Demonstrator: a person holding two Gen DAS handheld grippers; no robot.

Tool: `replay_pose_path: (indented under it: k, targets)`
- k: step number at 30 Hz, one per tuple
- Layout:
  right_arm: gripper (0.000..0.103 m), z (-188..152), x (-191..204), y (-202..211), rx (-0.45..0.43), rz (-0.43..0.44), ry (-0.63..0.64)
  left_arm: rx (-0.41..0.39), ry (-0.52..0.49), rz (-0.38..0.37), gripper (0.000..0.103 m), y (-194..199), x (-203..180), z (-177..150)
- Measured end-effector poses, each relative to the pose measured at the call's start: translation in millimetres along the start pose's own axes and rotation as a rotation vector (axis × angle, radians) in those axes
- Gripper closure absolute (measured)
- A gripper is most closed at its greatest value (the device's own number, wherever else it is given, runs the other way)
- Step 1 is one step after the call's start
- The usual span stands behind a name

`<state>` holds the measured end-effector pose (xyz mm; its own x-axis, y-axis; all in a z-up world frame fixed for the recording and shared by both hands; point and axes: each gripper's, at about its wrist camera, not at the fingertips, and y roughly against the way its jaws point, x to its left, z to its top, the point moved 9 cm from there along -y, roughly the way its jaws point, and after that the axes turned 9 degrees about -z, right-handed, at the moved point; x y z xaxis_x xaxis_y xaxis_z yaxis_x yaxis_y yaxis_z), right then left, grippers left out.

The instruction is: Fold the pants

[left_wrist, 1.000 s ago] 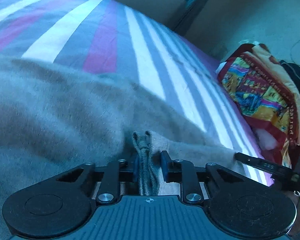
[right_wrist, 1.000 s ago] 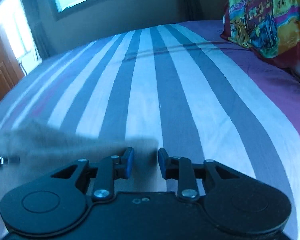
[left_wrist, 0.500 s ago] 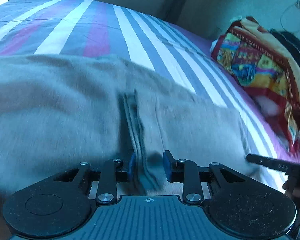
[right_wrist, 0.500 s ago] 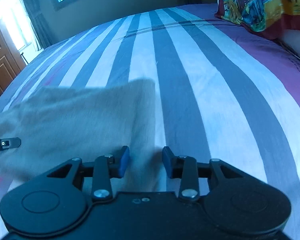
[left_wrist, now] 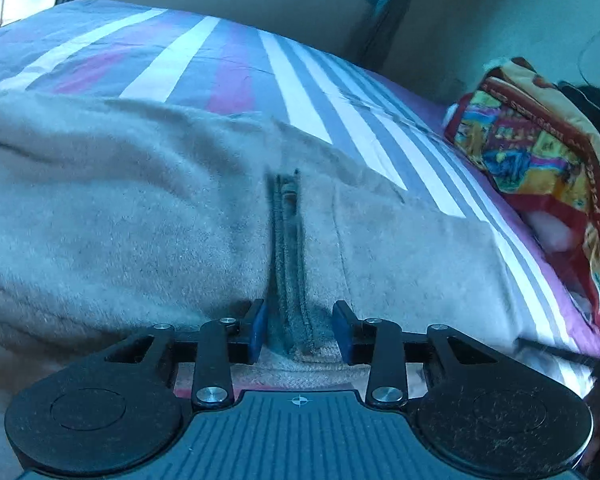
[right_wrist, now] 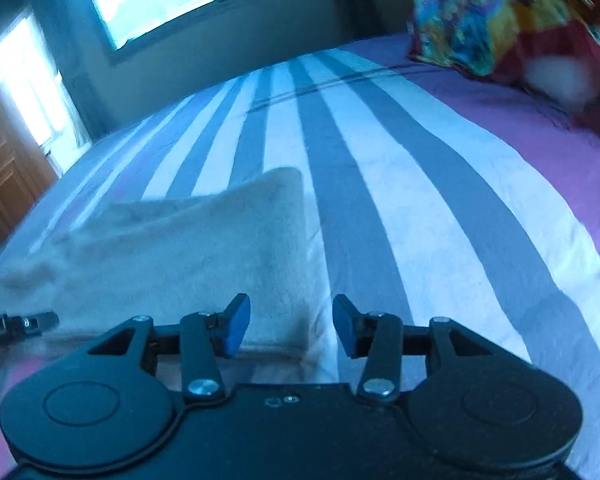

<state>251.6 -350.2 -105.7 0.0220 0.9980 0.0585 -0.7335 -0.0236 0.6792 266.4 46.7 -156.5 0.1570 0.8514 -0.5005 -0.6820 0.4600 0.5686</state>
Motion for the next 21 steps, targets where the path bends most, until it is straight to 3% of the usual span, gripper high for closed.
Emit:
replay_pose_path:
  k: [1,5,10,12,15,21]
  targets:
    - [0.055,-9.9,1.3,-11.0,0.057,-0.023,0.029,0.0,0.003,0.009,0.066,-0.5,-0.7,0.5]
    - [0.054,-7.8,1.9,-13.9,0.079,-0.03,-0.004,-0.002,-0.013,0.006,0.066,1.3,-0.9,-0.4]
    - [0.053,-2.0,4.6,-1.5,-0.004,-0.038,-0.021,0.001,-0.019,-0.014,0.066,2.0,-1.5,-0.6]
    - [0.053,-10.4,2.4,-17.1,0.069,-0.061,-0.004,-0.001,-0.023,-0.015,0.066,2.0,-1.8,-0.7]
    - [0.051,-9.5,4.5,-21.6,0.084,-0.072,-0.011,-0.008,-0.021,-0.022,0.066,3.2,-0.8,-2.0]
    - [0.051,-0.9,-1.1,-7.2,-0.011,-0.079,-0.062,-0.02,-0.004,-0.035,0.066,3.6,1.6,-3.4]
